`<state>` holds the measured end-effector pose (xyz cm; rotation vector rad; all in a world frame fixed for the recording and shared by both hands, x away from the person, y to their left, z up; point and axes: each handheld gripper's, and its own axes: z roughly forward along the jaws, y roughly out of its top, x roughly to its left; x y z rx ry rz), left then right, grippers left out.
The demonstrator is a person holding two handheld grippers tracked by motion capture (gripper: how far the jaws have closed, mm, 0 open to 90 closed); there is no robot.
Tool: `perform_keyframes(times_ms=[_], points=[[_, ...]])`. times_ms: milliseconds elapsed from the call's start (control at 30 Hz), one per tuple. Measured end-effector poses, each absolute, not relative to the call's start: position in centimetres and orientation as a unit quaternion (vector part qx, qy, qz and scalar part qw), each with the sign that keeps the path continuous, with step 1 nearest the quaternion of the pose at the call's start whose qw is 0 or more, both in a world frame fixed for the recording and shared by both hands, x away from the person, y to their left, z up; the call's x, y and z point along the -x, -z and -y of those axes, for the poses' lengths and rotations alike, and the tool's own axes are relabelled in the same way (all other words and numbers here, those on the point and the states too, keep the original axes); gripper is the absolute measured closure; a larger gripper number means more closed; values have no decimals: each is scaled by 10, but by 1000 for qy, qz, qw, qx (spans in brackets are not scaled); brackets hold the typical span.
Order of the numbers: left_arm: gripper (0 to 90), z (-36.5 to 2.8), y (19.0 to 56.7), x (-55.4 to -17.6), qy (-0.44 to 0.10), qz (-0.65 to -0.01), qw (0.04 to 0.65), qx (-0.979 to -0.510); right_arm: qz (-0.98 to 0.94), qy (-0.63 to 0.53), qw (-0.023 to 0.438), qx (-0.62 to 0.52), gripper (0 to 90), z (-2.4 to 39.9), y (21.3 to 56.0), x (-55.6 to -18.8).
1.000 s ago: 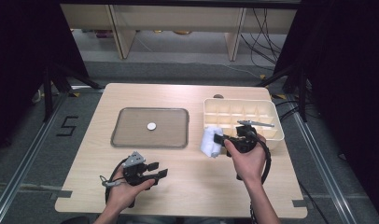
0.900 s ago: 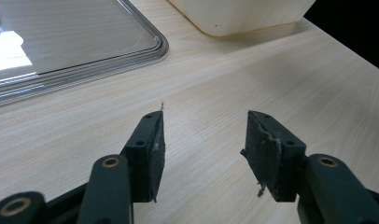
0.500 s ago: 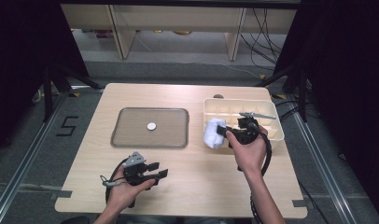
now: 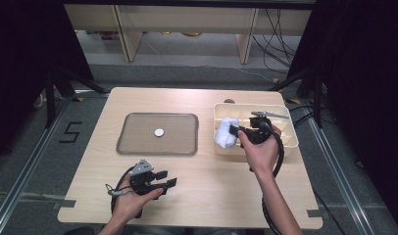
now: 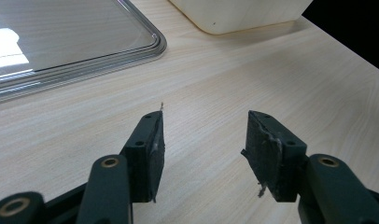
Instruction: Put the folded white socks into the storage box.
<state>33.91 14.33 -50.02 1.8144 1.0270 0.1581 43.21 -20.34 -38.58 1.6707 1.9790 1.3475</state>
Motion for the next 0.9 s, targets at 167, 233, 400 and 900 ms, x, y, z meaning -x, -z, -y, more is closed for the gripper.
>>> perform_keyframes(times_ms=[167, 233, 400, 900], points=[[466, -143, 500, -339, -65, -425, 502, -750, -675, -456, 120, -568, 741, 206, 386, -438], [467, -143, 500, -339, -64, -422, 500, -753, -675, -454, 130, -567, 740, 206, 386, -440], [467, -142, 501, -339, -66, -422, 501, -752, -658, -450, 115, -593, 740, 203, 382, -442], [465, -141, 501, -338, -61, -423, 498, -755, -677, -429, 131, -583, 738, 205, 392, -463]])
